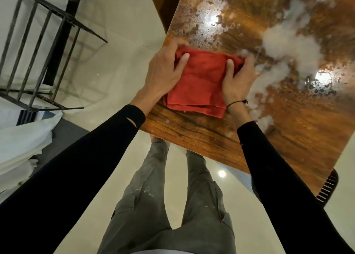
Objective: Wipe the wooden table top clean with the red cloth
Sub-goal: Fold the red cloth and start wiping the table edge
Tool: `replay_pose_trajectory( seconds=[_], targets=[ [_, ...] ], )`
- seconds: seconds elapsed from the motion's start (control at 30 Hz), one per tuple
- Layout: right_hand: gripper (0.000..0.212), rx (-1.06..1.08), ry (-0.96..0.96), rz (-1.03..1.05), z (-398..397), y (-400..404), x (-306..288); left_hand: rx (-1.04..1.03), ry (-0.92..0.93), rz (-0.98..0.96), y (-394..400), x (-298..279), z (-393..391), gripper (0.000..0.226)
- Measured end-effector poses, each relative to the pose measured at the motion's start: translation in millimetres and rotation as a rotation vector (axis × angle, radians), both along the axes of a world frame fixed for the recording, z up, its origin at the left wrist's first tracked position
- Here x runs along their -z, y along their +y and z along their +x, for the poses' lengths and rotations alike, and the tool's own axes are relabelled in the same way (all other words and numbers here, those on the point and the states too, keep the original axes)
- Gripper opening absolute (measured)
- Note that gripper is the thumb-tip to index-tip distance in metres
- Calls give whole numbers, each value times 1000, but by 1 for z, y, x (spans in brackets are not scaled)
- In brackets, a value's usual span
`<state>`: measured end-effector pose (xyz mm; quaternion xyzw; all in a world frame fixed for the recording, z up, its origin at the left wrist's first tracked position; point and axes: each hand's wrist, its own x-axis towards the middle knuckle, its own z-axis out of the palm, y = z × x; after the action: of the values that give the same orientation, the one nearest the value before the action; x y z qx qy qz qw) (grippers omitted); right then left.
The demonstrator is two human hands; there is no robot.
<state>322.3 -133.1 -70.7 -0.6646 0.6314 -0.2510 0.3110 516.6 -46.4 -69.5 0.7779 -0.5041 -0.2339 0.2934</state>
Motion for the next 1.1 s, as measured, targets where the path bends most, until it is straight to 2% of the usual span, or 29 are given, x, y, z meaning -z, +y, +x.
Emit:
replay_pose_trajectory(
  seconds=[0.1,0.2,0.23,0.3,0.4,0.43,0.5,0.67,0.83,0.97,1.1],
  targets=[
    [52,-152,130,-215,15,2,10,-194,101,43,-9,12,21,54],
    [67,-546,313,-304,25,8,26,-448,203,114,5,28,44,38],
    [71,-688,380,-324,29,12,32,-480,296,181,15,32,49,35],
    [79,-877,494,-318,38,21,44,-464,608,354,36,37,54,53],
    [84,-900,572,-290,55,33,57,-356,1091,532,66,42,56,95],
    [84,-883,581,-295,60,34,59,-341,1208,529,71,43,54,103],
    [85,-890,580,-304,74,41,62,-397,1322,477,78,44,52,111],
    [85,-997,557,-332,97,74,61,-652,1379,332,85,51,61,112],
    [85,-1288,472,-401,72,105,69,-814,1077,307,91,54,74,79],
    [83,-1623,384,-451,40,99,79,-738,1059,373,94,54,65,74],
    [82,-1714,387,-471,33,67,80,-655,1154,453,99,57,45,79]
  ],
)
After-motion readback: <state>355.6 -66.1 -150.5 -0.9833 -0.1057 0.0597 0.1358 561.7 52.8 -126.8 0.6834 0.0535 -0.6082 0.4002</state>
